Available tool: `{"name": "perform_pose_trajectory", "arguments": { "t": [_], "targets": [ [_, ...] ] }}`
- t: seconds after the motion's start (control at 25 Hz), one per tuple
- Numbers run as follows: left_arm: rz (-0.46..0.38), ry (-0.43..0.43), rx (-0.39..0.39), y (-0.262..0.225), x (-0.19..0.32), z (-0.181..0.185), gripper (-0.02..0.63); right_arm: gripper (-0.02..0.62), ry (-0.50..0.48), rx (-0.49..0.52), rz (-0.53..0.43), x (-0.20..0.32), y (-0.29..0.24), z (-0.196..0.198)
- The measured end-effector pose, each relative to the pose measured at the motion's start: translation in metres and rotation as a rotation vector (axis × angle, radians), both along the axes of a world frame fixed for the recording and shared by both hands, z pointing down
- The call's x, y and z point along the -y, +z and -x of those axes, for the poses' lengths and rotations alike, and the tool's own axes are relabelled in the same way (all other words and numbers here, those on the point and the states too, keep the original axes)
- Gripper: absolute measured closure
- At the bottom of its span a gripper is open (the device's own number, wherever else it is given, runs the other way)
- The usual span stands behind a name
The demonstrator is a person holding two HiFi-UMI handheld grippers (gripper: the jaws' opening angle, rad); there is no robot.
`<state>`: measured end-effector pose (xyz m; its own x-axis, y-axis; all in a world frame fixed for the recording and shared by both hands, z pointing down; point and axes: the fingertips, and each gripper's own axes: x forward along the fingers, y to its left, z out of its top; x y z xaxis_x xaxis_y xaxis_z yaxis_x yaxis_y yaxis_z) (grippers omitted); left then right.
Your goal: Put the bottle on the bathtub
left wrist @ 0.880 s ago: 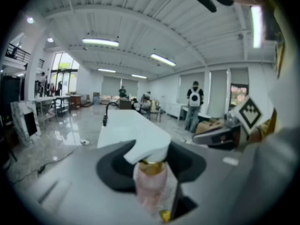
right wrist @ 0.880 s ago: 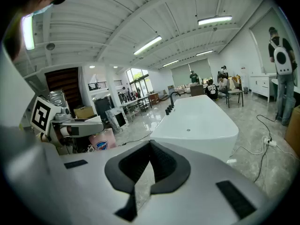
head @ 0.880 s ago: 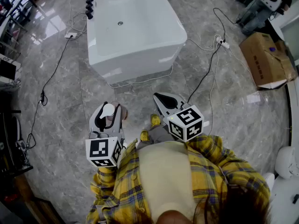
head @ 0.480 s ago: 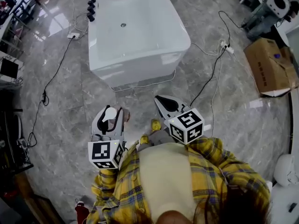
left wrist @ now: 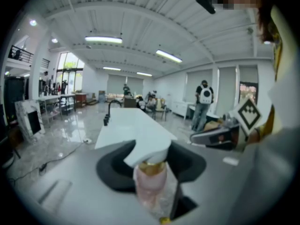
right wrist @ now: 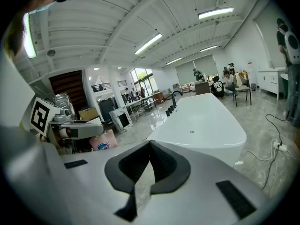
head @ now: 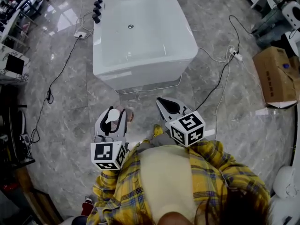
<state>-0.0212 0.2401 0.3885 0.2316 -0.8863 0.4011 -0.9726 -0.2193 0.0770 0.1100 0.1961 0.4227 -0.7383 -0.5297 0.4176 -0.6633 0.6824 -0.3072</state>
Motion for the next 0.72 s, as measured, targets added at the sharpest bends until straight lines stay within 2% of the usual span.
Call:
{"name": "perform_pose_trajectory", "arguments": {
  "t": [0.72],
  "targets": [
    [-0.012,-0.024,0.007,-0.002,0.056,0.004,0.42,0.583,-0.009,-0.018,-0.01,0.042,0.003,-0.007]
  ]
}}
